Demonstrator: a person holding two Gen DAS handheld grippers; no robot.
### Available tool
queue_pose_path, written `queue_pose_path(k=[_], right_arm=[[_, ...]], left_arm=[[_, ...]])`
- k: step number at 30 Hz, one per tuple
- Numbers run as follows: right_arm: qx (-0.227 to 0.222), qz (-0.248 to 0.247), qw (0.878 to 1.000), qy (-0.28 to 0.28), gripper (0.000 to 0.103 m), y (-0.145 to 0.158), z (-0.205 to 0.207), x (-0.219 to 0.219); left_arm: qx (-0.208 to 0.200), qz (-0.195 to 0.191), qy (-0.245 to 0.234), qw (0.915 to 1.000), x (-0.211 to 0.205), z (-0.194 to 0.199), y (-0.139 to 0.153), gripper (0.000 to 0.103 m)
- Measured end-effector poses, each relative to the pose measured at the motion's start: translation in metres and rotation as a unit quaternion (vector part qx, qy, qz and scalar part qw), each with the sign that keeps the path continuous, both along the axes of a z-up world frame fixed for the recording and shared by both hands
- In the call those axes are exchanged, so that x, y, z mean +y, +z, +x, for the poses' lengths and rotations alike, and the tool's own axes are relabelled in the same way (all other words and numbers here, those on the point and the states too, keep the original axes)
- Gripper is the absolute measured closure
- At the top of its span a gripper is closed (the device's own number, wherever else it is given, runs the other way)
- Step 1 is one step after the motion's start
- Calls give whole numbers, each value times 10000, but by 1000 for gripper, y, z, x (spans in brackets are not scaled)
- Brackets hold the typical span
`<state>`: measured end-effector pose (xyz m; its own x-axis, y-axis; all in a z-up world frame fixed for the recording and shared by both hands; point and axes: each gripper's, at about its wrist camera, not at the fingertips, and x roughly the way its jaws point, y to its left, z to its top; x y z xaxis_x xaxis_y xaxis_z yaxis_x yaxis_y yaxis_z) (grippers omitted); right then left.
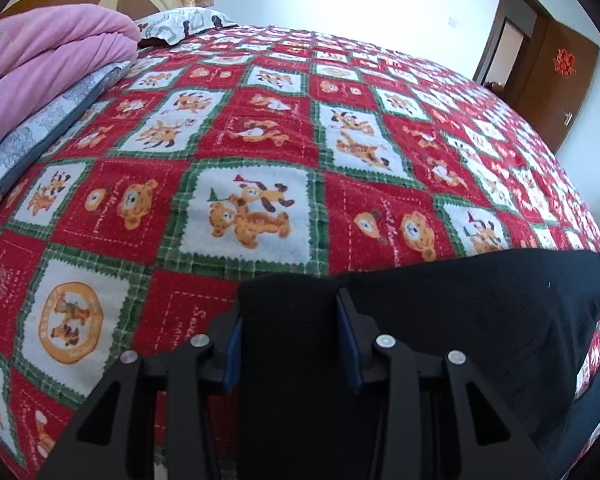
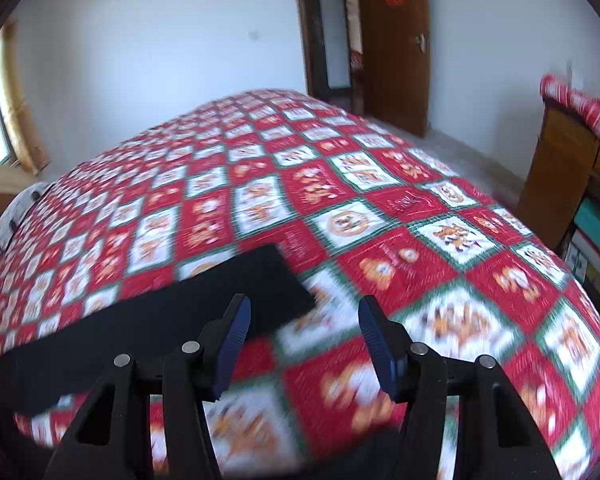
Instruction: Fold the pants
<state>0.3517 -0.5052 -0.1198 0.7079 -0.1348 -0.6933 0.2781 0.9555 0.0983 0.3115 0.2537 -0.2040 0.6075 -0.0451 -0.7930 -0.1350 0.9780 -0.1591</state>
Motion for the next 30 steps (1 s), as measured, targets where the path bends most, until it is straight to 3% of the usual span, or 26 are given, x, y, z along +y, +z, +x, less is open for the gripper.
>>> queue_pose_path(k=[7,19,21,23,26,30], right_arm=[[584,89,9975,384,45,-36,82,-16],[1061,450,9893,890,46,-88,164,-12],[1149,250,9887,932,62,-94,169,-7],[1102,295,9879,1050,90,-94,167,-6],[970,591,9874,1098,94,-84,158,-6],[834,447,9896,1081,94,-71,141,1]], left_arm=[[-153,288,52,9995,-9,-3,-2,61],[-272,236,70,9993,-8,-4,-5,61],[-277,257,71,9993,-8,-3,-5,61],[-288,291,77,9991,-10,-3,-5,61],[-293,427,84,9986,-14,-4,-4,61],[-322,602,11,9977,-20,-4,-1,71]])
